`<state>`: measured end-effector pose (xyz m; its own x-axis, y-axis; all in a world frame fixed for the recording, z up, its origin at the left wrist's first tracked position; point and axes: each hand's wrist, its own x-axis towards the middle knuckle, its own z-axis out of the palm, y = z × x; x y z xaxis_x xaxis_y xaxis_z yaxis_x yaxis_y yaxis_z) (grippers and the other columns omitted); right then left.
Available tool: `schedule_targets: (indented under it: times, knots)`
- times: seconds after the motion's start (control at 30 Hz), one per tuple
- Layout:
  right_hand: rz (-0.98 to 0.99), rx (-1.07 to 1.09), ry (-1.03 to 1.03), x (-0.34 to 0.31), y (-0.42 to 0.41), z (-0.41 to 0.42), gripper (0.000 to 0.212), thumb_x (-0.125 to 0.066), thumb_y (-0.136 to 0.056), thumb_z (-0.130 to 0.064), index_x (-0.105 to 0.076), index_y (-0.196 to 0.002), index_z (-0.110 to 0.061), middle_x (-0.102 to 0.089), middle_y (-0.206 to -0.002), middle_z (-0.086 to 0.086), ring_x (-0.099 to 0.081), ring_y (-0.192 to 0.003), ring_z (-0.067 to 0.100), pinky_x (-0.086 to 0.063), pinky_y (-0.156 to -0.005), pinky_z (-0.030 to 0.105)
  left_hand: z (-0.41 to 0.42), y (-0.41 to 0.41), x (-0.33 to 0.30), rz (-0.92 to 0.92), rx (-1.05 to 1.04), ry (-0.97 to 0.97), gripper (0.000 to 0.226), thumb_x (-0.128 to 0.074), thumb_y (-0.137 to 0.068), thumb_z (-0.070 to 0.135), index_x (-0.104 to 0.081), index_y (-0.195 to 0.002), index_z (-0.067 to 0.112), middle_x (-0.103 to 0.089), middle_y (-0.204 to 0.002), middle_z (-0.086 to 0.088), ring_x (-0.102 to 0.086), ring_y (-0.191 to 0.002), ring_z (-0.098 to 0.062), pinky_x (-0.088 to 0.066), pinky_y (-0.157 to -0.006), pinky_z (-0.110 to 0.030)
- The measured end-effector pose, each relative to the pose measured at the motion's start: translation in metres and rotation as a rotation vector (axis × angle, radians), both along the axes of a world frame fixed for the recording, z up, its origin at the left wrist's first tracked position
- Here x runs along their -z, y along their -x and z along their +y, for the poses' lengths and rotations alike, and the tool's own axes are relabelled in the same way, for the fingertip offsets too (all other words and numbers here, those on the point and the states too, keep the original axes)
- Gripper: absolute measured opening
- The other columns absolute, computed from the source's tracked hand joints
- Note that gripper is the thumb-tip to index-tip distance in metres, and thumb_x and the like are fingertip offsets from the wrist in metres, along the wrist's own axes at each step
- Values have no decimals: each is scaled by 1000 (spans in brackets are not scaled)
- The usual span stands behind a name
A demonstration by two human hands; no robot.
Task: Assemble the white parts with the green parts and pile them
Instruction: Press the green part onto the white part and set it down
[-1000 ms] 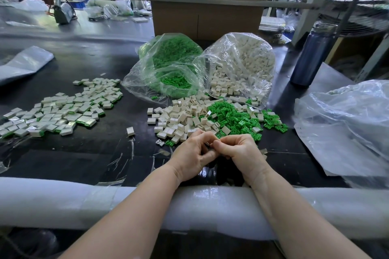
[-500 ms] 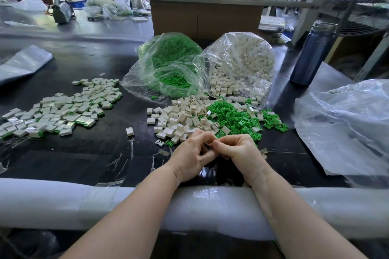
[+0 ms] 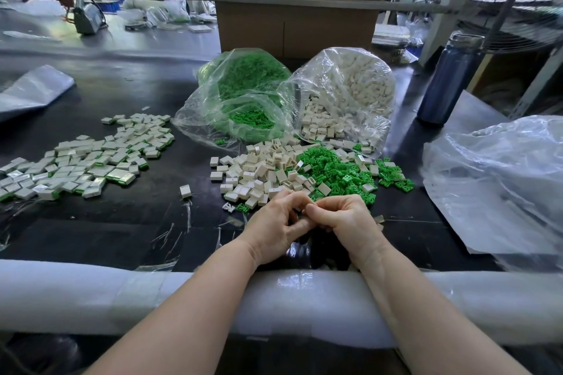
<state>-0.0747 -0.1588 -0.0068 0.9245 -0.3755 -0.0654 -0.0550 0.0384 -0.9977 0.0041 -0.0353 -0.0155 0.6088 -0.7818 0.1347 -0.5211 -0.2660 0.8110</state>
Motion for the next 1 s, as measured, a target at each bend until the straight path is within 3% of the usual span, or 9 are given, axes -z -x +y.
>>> schedule_targets:
  times: [0.13, 0.27, 0.43, 1.0]
  knots:
    - [-5, 2, -6, 0, -1, 0, 15, -66, -81, -2, -73, -69, -7, -66, -64, 14, -62, -59, 20, -52, -54, 24, 0, 0, 0, 5, -1, 6, 10, -64, -86, 21, -61, -95, 17, -51, -99, -4, -54, -89, -22, -45, -89, -40]
    - [-17, -26, 33, -1, 0, 1, 14, -65, -84, -8, -73, -72, -8, -63, -56, 3, -57, -52, 8, -45, -50, 17, -1, 0, -2, 20, -12, 57, 13, -63, -87, 18, -57, -84, 29, -53, -98, -8, -53, -90, -24, -45, -88, -40]
    - [-18, -39, 3, -1, 1, -1, 14, -65, -82, -3, -74, -72, -8, -67, -64, 11, -62, -58, 16, -51, -55, 23, -1, 0, 0, 2, 1, 41, 12, -64, -86, 18, -58, -85, 28, -51, -96, -3, -53, -89, -23, -45, -88, -37]
    - [1, 8, -2, 1, -1, 0, 18, -66, -81, 0, -74, -66, -8, -65, -64, 16, -61, -58, 23, -52, -56, 28, -2, -1, 2, -1, 5, 19, 8, -64, -85, 19, -59, -92, 20, -50, -97, -1, -54, -86, -24, -46, -86, -43]
